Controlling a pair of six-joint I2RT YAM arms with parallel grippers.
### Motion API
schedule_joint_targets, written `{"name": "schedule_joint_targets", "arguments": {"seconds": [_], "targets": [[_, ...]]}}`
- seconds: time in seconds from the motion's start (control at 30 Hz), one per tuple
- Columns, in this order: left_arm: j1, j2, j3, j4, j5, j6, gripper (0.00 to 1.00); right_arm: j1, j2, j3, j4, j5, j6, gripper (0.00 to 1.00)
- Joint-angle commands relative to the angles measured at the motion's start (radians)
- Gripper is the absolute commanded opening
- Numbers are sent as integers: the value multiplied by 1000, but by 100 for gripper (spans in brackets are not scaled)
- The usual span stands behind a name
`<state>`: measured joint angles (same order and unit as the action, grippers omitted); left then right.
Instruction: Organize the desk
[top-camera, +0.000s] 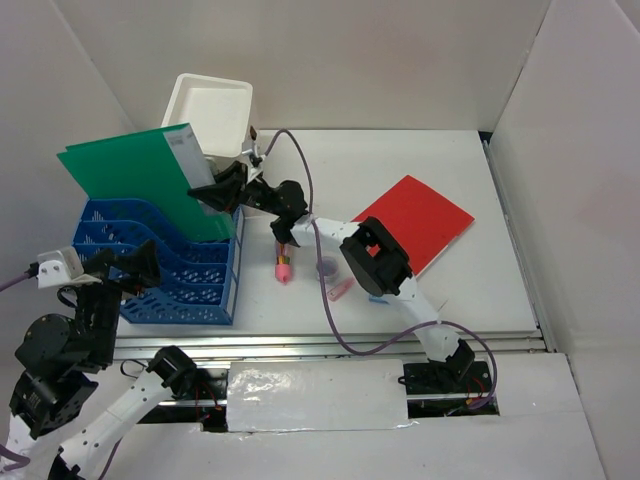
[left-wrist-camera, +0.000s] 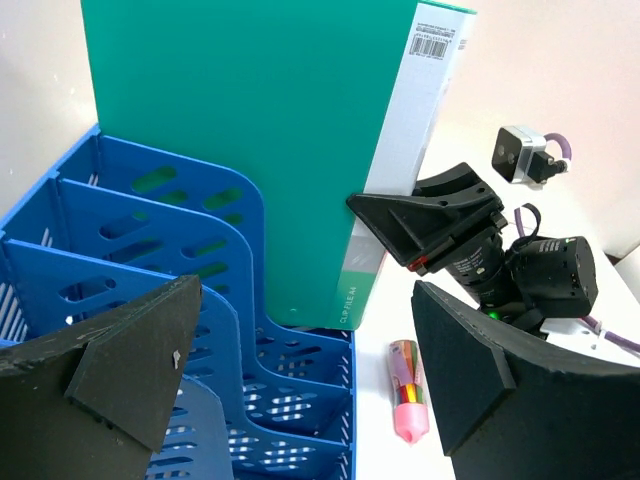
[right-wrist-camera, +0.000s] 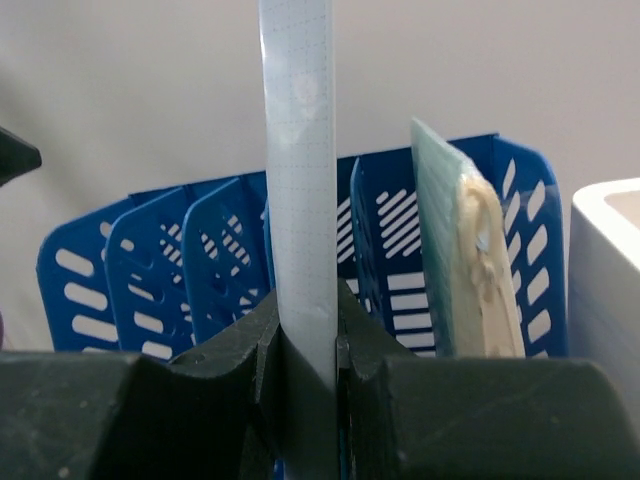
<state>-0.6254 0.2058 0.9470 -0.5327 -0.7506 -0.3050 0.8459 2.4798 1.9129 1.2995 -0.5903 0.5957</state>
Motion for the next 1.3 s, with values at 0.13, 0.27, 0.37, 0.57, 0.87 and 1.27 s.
{"name": "schedule_joint_targets", "arguments": {"seconds": [0.13, 0.27, 0.37, 0.57, 0.87, 1.27], "targets": [[-19, 15, -22, 83, 16, 37, 100, 15, -24, -12, 468, -39, -28, 16], [-31, 15, -33, 97, 11, 37, 100, 15, -161, -199, 468, -63, -76, 45], [-37, 9, -37, 100, 7, 35, 99, 15, -250, -282, 465, -82, -105, 58], [-39, -6, -40, 99, 4, 24, 100, -7, -373, -315, 302, -144, -134, 77], [-37, -23, -42, 85, -3, 12, 100, -7, -418, -91, -312, -194, -355, 77], [-39, -26, -43, 83, -9, 9, 100, -4, -357, 156, -790, -137, -507, 77]]}}
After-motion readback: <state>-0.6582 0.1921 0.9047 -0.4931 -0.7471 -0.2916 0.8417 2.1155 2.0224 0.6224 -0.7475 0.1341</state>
